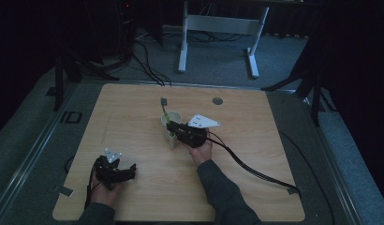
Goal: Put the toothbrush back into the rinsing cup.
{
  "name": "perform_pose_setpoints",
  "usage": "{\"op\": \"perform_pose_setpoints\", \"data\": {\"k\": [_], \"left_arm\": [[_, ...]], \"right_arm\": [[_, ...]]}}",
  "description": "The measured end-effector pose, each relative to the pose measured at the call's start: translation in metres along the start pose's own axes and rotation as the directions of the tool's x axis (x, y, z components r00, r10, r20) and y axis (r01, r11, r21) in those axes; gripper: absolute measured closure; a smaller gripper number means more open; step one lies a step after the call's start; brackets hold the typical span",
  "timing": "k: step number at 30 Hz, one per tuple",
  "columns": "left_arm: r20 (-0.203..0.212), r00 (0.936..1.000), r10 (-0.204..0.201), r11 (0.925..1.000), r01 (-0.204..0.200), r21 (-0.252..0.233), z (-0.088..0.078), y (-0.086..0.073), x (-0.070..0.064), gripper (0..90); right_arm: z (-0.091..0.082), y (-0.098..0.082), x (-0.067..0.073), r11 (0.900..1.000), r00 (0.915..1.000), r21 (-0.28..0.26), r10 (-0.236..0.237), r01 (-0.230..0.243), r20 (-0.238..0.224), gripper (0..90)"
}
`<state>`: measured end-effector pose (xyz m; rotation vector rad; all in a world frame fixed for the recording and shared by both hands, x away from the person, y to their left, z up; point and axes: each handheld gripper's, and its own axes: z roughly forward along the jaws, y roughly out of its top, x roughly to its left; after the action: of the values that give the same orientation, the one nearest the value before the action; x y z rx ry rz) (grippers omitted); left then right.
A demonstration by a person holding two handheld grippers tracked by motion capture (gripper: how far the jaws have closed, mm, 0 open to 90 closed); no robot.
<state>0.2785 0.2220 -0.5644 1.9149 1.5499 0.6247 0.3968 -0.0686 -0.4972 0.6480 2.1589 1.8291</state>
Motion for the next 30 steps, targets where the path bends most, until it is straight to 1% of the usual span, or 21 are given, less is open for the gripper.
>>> {"op": "perform_pose_setpoints", "data": {"k": [12, 14, 15, 17, 18, 19, 23, 29, 30], "left_arm": [[0.001, 1.0, -0.004, 1.0, 0.004, -0.002, 0.0, 0.0, -0.001, 9.4], [0.0, 1.0, -0.003, 1.0, 0.003, -0.001, 0.0, 0.0, 0.0, 9.4], [0.001, 1.0, -0.003, 1.0, 0.003, -0.002, 0.0, 0.0, 0.0, 9.4], [0.001, 1.0, -0.003, 1.0, 0.003, -0.002, 0.0, 0.0, 0.0, 9.4], [0.0, 1.0, -0.003, 1.0, 0.003, -0.002, 0.0, 0.0, 0.0, 9.4], [0.0, 1.0, -0.003, 1.0, 0.003, -0.002, 0.0, 0.0, 0.0, 9.4], [0.0, 1.0, -0.003, 1.0, 0.003, -0.002, 0.0, 0.0, 0.0, 9.4], [0.001, 1.0, -0.003, 1.0, 0.003, -0.001, 0.0, 0.0, 0.0, 9.4], [0.001, 1.0, -0.003, 1.0, 0.003, -0.002, 0.0, 0.0, 0.0, 9.4]], "right_arm": [[0.0, -0.006, 0.002, 1.0, 1.0, 0.007, 0.001, -0.001, 0.001, 80.7], [0.0, -0.008, 0.001, 1.0, 1.0, 0.002, 0.009, -0.009, -0.002, 80.6], [-0.003, -0.01, -0.001, 1.0, 0.9998, 0.001, 0.019, -0.019, 0.007, 80.6], [-0.003, -0.012, -0.001, 1.0, 1.0, 0.016, 0.006, -0.006, 0.001, 80.6], [-0.003, -0.012, 0.0, 1.0, 0.9999, 0.028, -0.01, 0.01, 0.002, 80.6], [-0.003, -0.012, 0.001, 0.999, 0.9999, 0.029, -0.015, 0.015, 0.001, 80.6], [-0.003, -0.013, 0.001, 1.0, 1.0, 0.027, -0.005, 0.004, 0.003, 80.5], [-0.003, -0.014, 0.002, 0.999, 0.9999, 0.033, -0.01, 0.01, 0.003, 79.2], [-0.002, -0.015, 0.002, 0.999, 1.0, 0.039, -0.007, 0.008, -0.001, 77.8]]}}
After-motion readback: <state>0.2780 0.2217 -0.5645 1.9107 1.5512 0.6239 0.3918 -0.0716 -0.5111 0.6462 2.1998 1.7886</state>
